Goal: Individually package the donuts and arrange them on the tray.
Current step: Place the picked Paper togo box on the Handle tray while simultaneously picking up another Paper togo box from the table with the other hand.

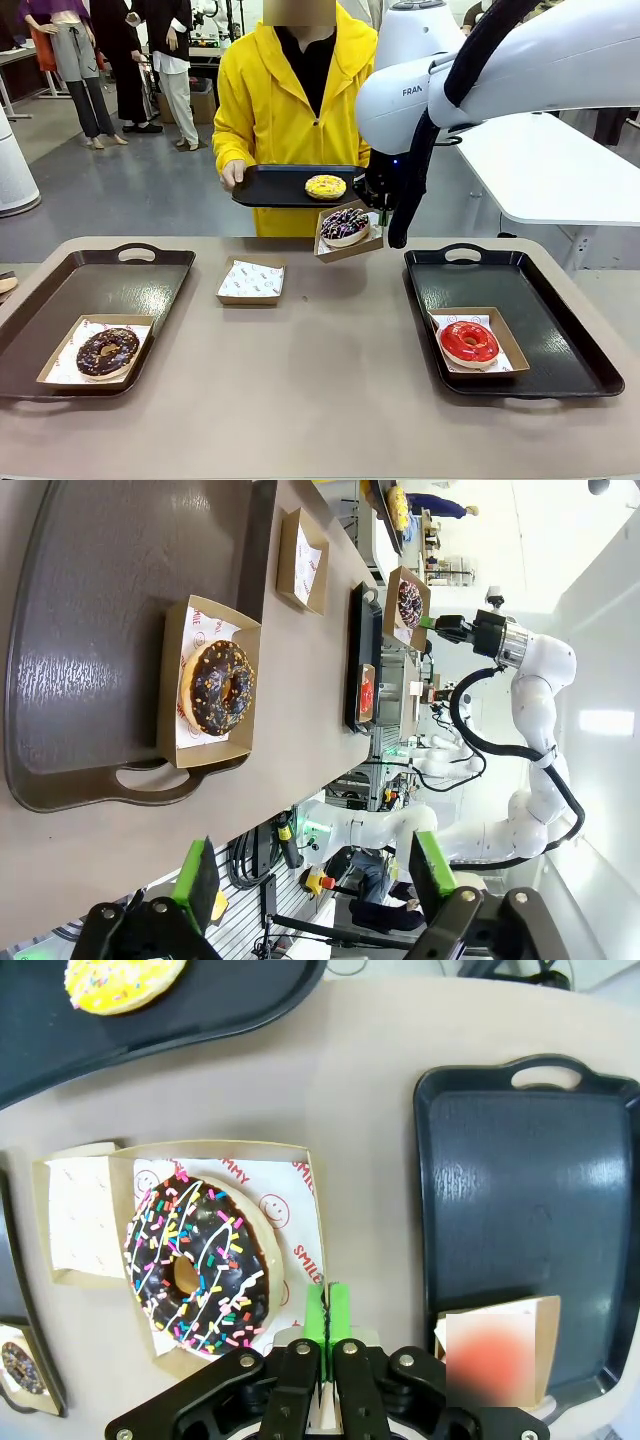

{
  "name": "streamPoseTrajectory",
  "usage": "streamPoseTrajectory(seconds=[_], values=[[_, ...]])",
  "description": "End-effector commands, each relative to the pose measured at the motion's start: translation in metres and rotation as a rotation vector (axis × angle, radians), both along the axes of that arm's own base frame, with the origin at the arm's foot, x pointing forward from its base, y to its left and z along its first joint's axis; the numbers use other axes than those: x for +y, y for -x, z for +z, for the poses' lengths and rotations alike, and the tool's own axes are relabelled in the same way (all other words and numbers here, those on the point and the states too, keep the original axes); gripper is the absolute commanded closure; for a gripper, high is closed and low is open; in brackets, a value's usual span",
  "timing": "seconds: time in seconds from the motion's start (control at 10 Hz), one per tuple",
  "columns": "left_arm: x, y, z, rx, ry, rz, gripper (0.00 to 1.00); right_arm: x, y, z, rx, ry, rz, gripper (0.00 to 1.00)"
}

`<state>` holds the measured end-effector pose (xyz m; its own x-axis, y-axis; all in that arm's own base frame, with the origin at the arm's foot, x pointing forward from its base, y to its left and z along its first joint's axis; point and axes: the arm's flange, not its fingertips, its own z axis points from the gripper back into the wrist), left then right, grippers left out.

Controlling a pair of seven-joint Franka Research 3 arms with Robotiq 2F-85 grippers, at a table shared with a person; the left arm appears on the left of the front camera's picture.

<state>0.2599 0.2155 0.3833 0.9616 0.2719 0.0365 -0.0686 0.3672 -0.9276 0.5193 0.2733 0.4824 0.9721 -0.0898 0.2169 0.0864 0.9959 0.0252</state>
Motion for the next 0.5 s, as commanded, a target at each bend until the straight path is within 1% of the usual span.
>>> streamPoseTrajectory(seconds=[0.0, 0.1, 0.2, 0.3, 0.4], values=[[0.000, 0.000, 0.000, 0.000, 0.000, 0.000, 0.00, 0.000, 0.000, 0.000, 0.000, 0.000, 0.000, 0.99], [-0.008, -0.004, 0.013, 0.020, -0.047, -0.015, 0.00, -0.015, 0.008, 0.006, 0.021, 0.005, -0.001, 0.99], [-0.018, -0.010, 0.030, 0.010, -0.100, -0.025, 0.00, -0.035, 0.020, 0.014, 0.042, 0.002, 0.017, 0.99], [-0.032, -0.024, 0.054, 0.019, -0.162, -0.060, 0.00, -0.060, 0.032, 0.026, 0.050, -0.010, 0.002, 0.99], [-0.047, -0.032, 0.071, 0.047, -0.201, -0.106, 0.00, -0.084, 0.042, 0.033, 0.064, -0.037, -0.020, 0.99]])
